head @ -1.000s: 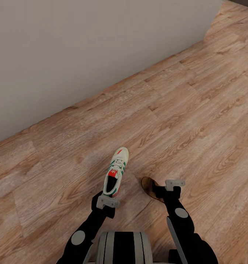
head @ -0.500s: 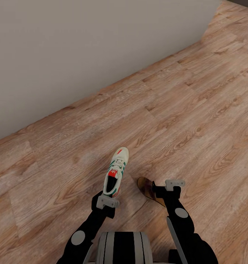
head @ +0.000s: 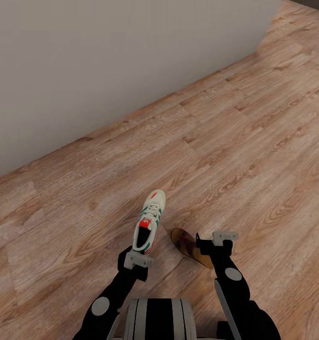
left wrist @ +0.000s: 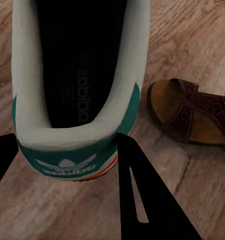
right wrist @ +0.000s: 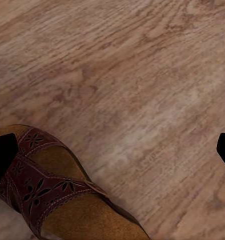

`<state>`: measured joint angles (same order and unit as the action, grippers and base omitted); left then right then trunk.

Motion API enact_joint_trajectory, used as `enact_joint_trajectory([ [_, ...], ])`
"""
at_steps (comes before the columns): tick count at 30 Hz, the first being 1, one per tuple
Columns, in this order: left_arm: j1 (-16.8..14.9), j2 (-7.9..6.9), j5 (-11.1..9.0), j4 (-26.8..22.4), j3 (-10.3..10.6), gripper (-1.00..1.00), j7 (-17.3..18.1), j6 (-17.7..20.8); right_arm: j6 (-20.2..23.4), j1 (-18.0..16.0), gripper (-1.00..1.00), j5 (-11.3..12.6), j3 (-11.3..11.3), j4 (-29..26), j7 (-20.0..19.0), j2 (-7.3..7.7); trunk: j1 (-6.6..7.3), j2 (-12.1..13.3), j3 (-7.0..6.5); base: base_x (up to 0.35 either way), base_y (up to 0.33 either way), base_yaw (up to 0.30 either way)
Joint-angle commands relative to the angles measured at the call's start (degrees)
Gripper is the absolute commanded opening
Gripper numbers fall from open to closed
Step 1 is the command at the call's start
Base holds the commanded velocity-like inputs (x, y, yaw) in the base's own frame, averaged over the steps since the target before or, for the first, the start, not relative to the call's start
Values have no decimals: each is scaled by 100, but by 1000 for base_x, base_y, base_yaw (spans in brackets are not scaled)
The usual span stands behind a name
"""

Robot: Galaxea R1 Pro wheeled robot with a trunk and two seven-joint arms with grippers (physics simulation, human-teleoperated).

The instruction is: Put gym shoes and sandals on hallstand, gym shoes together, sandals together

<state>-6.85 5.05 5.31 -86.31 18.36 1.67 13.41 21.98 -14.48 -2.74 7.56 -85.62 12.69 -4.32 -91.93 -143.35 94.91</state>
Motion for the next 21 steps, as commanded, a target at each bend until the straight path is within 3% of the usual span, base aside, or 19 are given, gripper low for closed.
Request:
enact_joint_trajectory([
  [1,-1,1,56,-9,-3,-100,18,30,43,-2,100,-30,9,-7,23,1,1,-1,3,0,-11,0],
  [8,-1,-2,50,-9,-26,-100,35,32,51,-2,100,-30,9,-7,19,1,1,-1,3,0,-3,0],
  [9,-11,-21,-51,-5,-505,-100,105,36,52,-2,100,-28,9,-7,23,1,1,-1,3,0,0,0],
  [10,-24,-31,-66,-3,-741,-100,114,37,52,-2,100,-28,9,-7,22,1,1,-1,3,0,0,0],
  [11,-284,-56,-76,-7,-1451,-100,441,44,52,-2,100,-28,9,-7,23,1,1,-1,3,0,0,0],
  [13,-395,-60,-78,-8,-1669,-100,701,74,59,-2,100,-26,9,-7,23,1,1,-1,3,0,0,0],
  [15,-664,-64,-81,-9,-2064,-100,1239,122,76,-2,100,-26,9,-9,22,1,1,-1,3,0,0,0],
  [21,-1225,-71,-82,-9,-2338,-100,2270,412,86,-2,100,-31,9,-9,17,1,1,-1,3,0,0,0],
])
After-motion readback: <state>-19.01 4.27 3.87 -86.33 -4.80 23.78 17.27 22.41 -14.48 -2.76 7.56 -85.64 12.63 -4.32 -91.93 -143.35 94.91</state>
